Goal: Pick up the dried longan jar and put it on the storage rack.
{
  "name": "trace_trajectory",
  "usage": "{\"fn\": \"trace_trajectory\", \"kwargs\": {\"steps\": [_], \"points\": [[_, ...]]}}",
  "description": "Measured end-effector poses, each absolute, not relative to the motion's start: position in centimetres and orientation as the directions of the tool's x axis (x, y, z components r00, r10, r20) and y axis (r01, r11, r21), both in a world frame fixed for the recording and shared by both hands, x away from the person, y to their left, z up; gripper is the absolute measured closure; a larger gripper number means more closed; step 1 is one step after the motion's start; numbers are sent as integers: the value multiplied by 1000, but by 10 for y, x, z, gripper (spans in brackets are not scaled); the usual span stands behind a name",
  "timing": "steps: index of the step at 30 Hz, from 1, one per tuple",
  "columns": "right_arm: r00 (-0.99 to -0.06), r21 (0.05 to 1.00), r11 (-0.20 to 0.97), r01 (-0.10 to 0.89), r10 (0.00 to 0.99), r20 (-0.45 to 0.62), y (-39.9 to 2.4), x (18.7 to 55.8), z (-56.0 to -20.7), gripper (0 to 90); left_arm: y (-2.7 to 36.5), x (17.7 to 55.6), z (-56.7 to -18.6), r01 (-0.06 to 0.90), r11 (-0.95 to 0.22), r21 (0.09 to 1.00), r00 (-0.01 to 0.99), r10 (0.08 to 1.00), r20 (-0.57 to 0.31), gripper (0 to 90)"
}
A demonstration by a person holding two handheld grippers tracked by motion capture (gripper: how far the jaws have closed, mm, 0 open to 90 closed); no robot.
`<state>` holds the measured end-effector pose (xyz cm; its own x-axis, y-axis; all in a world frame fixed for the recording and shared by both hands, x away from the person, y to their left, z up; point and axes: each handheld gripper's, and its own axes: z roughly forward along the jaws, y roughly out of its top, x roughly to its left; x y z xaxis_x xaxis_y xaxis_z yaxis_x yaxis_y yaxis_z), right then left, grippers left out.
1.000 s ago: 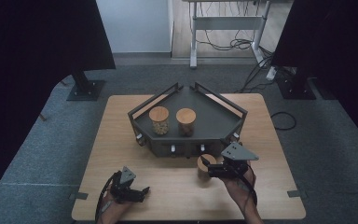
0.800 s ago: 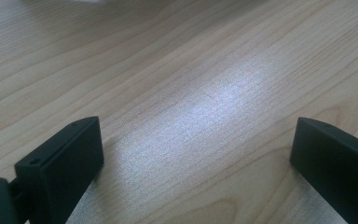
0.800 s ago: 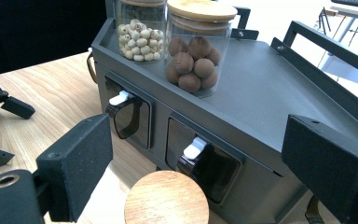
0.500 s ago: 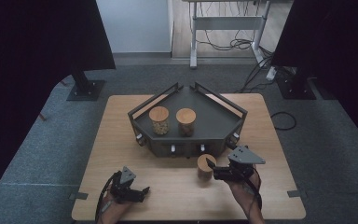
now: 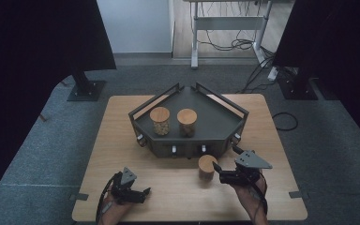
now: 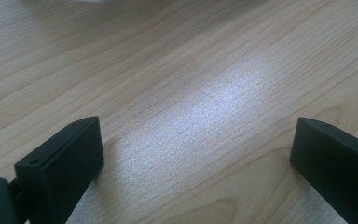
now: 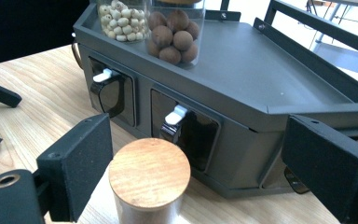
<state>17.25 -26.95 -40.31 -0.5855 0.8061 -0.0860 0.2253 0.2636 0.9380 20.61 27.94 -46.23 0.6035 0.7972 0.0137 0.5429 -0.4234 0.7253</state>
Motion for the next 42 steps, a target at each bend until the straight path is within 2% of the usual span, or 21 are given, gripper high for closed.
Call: {"fn": "trace_trajectory", "kwargs": {"steps": [42], "points": [[-537,922,257,289,841,-67,-288,164,-423,89,279,206,-462,542,-425,725,605,796,14,24]]}}
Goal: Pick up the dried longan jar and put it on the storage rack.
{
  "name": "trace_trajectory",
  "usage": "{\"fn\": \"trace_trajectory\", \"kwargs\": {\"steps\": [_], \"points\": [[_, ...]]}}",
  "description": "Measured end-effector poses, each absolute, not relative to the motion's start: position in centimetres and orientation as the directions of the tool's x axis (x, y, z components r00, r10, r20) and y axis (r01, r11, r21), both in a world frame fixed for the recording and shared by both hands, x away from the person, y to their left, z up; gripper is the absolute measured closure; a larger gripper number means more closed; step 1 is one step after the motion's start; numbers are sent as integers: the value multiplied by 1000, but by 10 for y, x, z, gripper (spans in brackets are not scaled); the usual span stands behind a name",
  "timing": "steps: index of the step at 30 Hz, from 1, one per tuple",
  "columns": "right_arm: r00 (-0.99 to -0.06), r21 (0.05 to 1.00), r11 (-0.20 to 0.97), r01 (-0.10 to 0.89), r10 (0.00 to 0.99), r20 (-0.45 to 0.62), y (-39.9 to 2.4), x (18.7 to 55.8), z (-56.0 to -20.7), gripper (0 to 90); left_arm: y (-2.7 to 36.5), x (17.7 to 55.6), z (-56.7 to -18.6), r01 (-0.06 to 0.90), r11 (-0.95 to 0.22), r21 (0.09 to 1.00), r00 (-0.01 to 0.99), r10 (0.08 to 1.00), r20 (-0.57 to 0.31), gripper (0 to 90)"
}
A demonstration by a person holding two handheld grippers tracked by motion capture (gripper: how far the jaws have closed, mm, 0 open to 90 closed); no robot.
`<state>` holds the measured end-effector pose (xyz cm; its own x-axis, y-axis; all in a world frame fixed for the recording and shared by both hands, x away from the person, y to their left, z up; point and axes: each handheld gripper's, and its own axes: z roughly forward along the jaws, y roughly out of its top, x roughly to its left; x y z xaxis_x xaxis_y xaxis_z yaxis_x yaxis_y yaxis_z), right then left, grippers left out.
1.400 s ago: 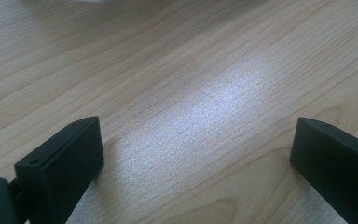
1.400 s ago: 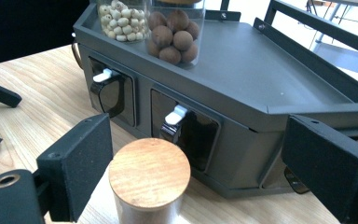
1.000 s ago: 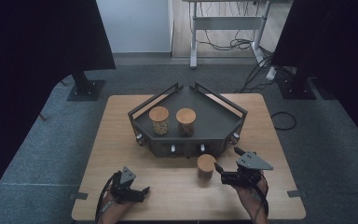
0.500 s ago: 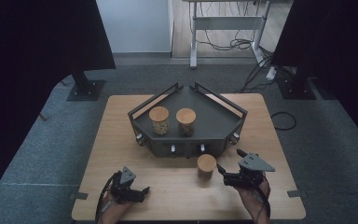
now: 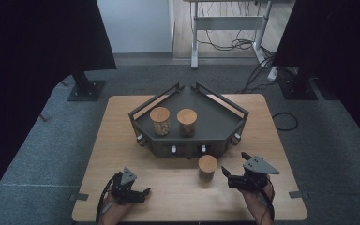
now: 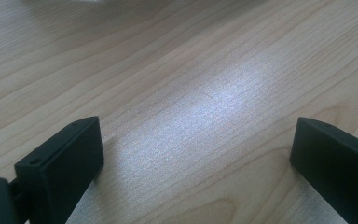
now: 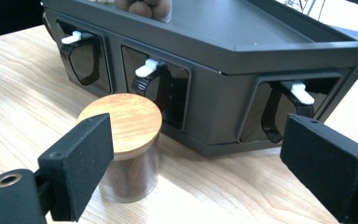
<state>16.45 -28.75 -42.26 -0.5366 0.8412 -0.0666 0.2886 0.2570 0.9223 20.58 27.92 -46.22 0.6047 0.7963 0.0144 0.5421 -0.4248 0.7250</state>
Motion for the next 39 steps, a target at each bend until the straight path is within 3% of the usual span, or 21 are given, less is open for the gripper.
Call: {"fn": "trace_trajectory", "kwargs": {"steps": [39], "points": [[-500,888,269,374,864,-51,-297,169,-440,85,279,206,-462,542,-424,725,604,797,14,24]]}}
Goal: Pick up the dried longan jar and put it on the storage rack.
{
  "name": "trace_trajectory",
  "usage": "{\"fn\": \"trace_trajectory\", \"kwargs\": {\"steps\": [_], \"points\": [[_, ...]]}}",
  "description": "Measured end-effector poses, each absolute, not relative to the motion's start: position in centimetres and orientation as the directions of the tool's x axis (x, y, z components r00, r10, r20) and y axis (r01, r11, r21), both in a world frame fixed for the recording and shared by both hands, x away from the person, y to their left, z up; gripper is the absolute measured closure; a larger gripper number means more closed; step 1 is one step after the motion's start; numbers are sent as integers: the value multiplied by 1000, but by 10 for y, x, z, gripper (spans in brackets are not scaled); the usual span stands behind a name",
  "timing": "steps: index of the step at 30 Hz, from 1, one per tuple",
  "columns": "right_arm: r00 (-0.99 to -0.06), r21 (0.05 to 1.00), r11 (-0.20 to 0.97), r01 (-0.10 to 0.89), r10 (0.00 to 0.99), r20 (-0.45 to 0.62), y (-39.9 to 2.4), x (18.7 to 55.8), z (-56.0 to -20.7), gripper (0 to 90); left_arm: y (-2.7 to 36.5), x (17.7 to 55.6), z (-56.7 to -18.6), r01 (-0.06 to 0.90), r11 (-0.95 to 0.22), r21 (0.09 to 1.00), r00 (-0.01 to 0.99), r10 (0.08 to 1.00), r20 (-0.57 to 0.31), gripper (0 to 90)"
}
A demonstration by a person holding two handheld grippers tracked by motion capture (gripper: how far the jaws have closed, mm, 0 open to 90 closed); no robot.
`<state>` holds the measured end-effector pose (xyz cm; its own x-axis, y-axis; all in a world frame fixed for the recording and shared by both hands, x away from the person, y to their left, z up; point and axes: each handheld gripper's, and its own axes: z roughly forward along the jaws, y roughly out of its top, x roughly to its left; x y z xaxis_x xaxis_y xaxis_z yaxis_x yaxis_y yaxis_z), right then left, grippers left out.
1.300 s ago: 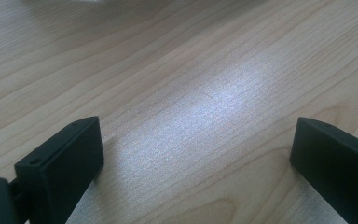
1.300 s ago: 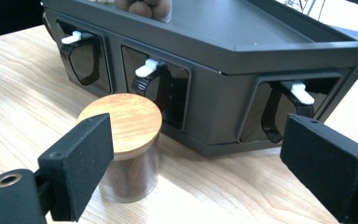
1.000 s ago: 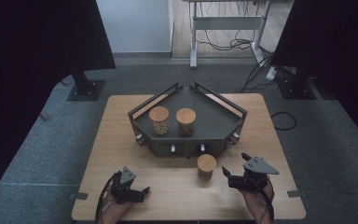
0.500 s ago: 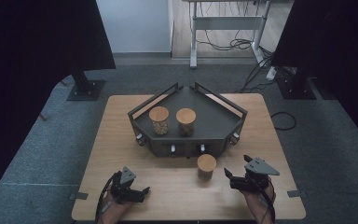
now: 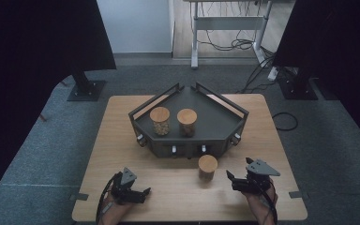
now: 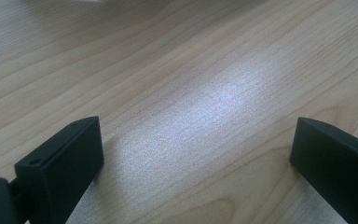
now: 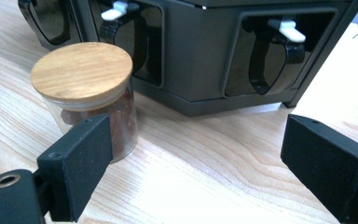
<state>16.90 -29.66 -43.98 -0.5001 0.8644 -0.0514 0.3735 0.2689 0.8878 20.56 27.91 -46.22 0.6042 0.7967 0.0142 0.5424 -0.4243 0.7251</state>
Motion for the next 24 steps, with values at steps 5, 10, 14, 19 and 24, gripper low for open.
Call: {"fn": "trace_trajectory", "kwargs": {"steps": [5,10,14,19,24], "points": [[-495,883,267,387,868,-46,-298,170,-442,84,279,205,-462,543,-424,725,604,797,14,24],[-491,879,266,397,870,-42,-299,171,-445,84,279,206,-462,543,-424,725,604,797,14,24],[-488,876,263,403,872,-37,-300,172,-448,84,279,206,-462,543,-424,725,604,797,14,24],[-484,875,260,409,875,-34,-301,172,-451,84,279,205,-462,543,-423,725,603,797,14,24],[-481,872,258,416,876,-30,-302,173,-452,84,279,205,-462,543,-423,725,603,798,14,24]]}}
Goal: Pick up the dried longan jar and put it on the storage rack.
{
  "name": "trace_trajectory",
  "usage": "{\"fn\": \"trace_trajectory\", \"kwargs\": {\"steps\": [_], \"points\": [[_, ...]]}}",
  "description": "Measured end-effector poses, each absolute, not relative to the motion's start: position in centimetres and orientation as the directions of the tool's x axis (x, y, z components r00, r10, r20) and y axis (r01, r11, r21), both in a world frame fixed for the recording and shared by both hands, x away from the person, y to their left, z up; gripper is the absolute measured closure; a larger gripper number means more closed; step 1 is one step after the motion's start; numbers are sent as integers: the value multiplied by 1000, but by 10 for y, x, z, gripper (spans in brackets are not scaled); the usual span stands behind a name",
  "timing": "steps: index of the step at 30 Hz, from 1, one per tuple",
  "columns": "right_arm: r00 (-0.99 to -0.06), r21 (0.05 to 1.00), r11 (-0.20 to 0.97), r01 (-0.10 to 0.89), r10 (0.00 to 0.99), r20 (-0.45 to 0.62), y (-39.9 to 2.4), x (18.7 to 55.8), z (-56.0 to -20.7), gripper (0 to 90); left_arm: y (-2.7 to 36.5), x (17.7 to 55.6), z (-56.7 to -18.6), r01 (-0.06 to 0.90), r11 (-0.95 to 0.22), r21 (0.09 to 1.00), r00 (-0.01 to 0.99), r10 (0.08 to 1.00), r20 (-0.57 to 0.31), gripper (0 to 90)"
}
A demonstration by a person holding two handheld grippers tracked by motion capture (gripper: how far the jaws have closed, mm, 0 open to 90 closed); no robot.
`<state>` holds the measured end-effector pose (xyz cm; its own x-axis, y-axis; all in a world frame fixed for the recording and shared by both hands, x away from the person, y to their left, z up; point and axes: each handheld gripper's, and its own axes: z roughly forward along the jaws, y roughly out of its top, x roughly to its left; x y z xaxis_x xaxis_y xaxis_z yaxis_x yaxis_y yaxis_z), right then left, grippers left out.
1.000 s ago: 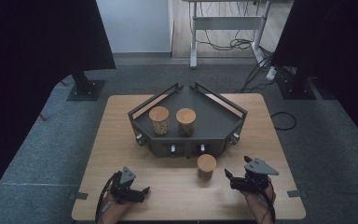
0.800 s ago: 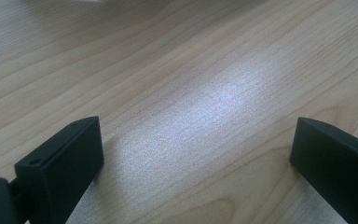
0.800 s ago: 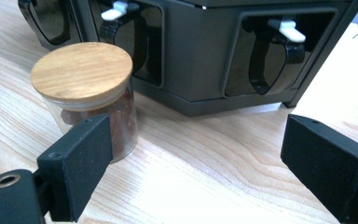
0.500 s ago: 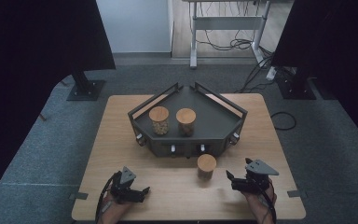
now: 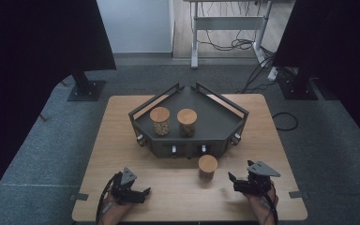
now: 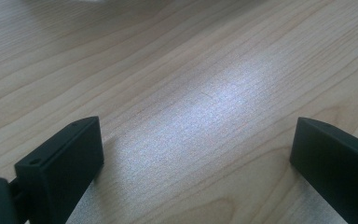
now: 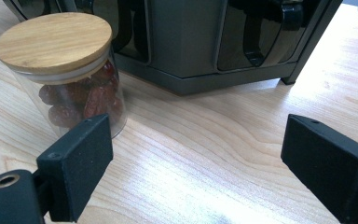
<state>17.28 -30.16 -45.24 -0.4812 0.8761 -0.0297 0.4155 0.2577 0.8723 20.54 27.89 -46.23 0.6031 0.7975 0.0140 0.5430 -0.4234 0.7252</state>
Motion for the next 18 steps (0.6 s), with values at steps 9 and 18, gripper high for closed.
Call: {"fn": "trace_trajectory", "kwargs": {"steps": [9,18], "points": [[-479,868,256,426,878,-24,-303,173,-456,84,279,205,-462,543,-423,725,603,798,14,24],[-477,870,251,424,879,-22,-303,172,-455,85,279,205,-462,543,-423,725,603,798,14,24]]}}
